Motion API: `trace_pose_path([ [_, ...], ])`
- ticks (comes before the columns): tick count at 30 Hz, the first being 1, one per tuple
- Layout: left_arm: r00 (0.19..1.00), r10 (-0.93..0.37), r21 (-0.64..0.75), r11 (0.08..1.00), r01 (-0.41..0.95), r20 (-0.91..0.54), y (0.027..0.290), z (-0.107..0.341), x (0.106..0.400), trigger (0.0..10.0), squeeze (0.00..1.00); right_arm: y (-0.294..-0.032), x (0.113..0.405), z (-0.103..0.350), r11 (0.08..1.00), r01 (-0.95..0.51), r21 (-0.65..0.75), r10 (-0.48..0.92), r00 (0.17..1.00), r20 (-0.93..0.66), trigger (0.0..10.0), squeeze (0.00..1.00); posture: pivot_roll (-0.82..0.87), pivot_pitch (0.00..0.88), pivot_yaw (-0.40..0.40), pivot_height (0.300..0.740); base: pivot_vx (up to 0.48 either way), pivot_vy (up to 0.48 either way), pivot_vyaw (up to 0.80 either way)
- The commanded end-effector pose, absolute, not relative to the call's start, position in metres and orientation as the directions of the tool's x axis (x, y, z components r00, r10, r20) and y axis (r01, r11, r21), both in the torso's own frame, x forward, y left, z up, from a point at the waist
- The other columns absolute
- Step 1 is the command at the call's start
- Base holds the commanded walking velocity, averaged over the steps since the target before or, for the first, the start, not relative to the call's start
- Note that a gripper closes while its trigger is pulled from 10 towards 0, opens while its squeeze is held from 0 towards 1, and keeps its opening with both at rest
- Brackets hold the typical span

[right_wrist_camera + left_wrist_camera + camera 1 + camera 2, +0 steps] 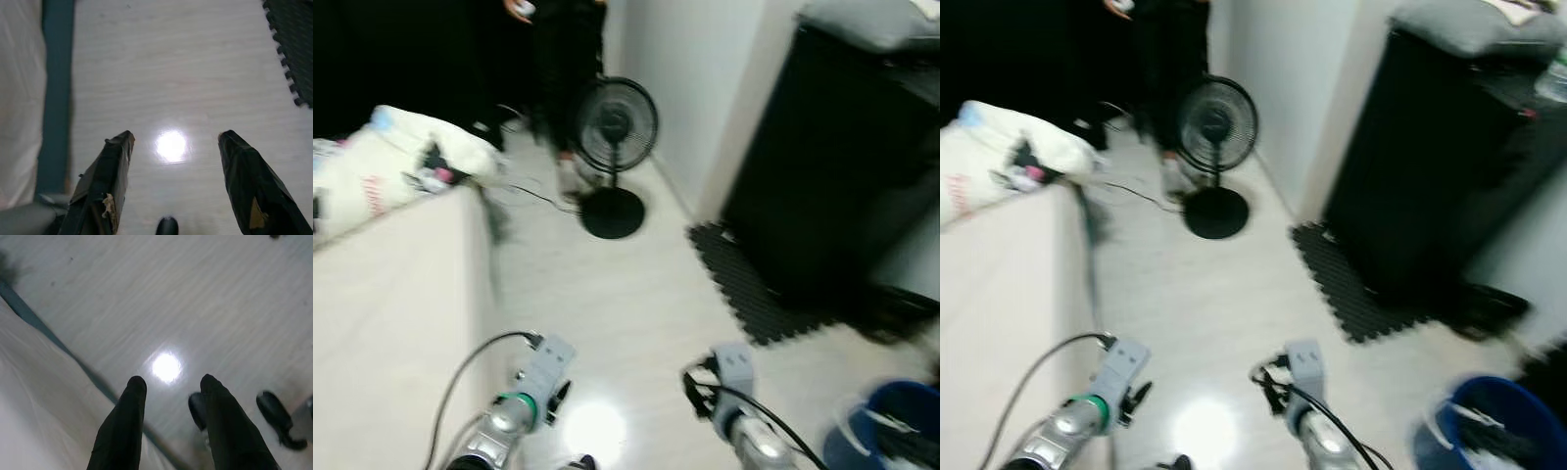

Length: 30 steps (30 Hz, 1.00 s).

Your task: Clean up the room

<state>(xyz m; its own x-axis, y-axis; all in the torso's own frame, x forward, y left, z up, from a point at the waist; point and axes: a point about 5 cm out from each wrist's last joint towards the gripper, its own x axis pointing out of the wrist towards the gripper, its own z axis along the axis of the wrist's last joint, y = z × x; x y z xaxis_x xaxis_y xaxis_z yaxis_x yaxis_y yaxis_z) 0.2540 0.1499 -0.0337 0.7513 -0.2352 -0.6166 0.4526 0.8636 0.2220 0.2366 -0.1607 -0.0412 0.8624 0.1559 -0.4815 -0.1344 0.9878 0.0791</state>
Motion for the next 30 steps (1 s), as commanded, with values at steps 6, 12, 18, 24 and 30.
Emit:
trace_pose_path([
  [6,0.744,-0.252,0.213,0.858,0.467,-0.619,0.1462,-0.0354,0.252,10.0,0.0,-0.1639,0.2335,-0.0433,0.99,-0.103,0.1,0.139,0.863,-0.486,10.0,0.0,0.05,0.019,0.013,0.74,0.334,0.344,0.0],
  [12,0.744,-0.253,0.215,0.856,0.47,-0.619,0.1465,-0.0351,0.2527,10.0,0.0,-0.1635,0.2335,-0.0436,0.989,-0.097,0.113,0.14,0.862,-0.487,10.0,0.0,0.05,0.02,0.015,0.74,0.339,0.339,0.0],
  [18,0.747,-0.252,0.218,0.857,0.468,-0.615,0.1468,-0.0347,0.2532,10.0,0.0,-0.1639,0.2334,-0.0438,0.989,-0.091,0.117,0.137,0.861,-0.489,10.0,0.0,0.05,0.019,0.017,0.74,0.111,0.114,0.0],
  [24,0.75,-0.262,0.218,0.853,0.475,-0.608,0.1458,-0.0338,0.2539,10.0,0.0,-0.1639,0.2334,-0.0436,0.989,-0.094,0.118,0.14,0.862,-0.487,10.0,0.0,0.05,0.02,0.018,0.74,0.0,0.0,0.0],
  [30,0.759,-0.253,0.241,0.848,0.473,-0.599,0.1461,-0.0329,0.2548,10.0,0.0,-0.1637,0.2332,-0.0438,0.988,-0.094,0.12,0.141,0.862,-0.487,10.0,0.0,0.05,0.021,0.018,0.74,0.0,-0.08,0.0],
])
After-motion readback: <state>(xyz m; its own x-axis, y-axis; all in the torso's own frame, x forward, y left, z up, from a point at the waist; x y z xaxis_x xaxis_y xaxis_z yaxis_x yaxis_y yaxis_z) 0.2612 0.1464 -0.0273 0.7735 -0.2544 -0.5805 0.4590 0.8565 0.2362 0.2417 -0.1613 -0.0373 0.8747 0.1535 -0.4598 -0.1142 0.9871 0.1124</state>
